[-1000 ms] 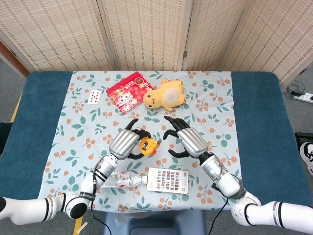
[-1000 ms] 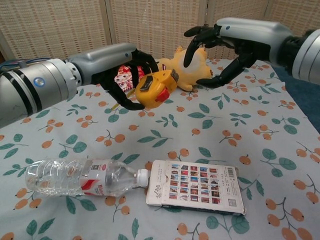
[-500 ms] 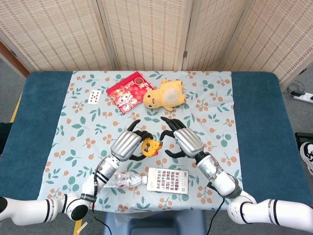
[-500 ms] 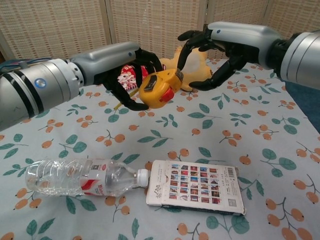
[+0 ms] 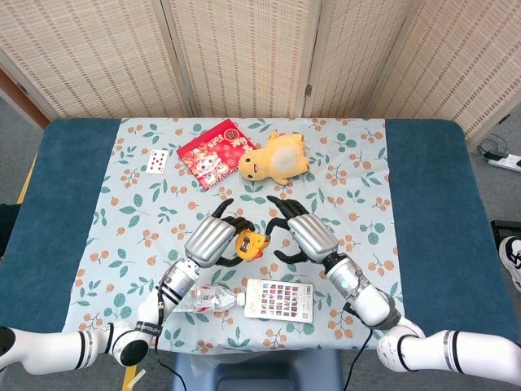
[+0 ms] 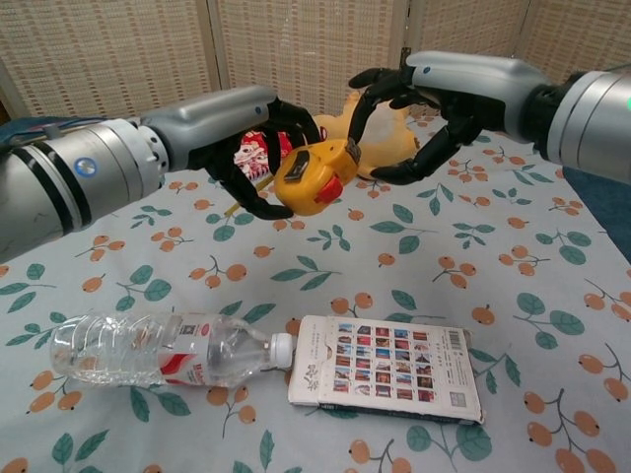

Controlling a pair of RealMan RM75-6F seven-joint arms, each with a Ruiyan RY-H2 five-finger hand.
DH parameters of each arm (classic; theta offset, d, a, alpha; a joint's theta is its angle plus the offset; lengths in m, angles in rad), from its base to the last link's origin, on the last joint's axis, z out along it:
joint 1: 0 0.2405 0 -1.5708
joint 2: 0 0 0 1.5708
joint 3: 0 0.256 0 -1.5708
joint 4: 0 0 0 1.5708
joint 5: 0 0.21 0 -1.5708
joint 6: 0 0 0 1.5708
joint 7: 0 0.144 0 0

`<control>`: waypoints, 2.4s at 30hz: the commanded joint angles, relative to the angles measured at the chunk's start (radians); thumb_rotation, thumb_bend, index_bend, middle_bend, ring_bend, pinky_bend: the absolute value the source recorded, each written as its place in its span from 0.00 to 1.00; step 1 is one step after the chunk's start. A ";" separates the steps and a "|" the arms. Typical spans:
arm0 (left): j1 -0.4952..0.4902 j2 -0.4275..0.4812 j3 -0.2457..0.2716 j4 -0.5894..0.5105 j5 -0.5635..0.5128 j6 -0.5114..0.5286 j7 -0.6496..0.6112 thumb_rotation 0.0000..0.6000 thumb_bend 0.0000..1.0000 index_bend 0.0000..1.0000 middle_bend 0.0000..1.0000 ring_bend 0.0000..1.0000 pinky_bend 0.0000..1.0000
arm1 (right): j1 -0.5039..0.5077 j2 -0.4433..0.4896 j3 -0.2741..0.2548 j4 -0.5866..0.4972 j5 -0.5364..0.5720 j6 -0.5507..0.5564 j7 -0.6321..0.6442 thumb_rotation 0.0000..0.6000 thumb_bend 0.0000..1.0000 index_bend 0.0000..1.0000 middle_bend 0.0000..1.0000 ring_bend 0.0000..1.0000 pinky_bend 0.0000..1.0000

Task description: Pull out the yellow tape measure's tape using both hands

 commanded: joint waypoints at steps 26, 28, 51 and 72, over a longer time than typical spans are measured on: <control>-0.014 -0.028 0.000 0.029 -0.016 -0.009 0.027 1.00 0.30 0.56 0.49 0.46 0.04 | 0.021 -0.043 -0.007 0.054 0.013 0.013 0.018 1.00 0.35 0.62 0.08 0.00 0.00; -0.015 -0.030 0.000 0.031 -0.018 -0.008 0.029 1.00 0.30 0.56 0.49 0.46 0.04 | 0.022 -0.046 -0.008 0.057 0.015 0.015 0.013 1.00 0.35 0.63 0.09 0.00 0.00; 0.028 -0.018 0.038 0.144 0.029 0.014 -0.046 1.00 0.30 0.57 0.50 0.47 0.04 | -0.025 0.016 -0.020 0.021 -0.024 0.064 0.056 1.00 0.48 0.73 0.16 0.03 0.00; 0.062 0.009 0.110 0.429 0.200 -0.006 -0.345 1.00 0.30 0.57 0.50 0.47 0.04 | -0.228 0.324 -0.111 -0.128 -0.284 0.188 0.341 1.00 0.48 0.74 0.17 0.03 0.00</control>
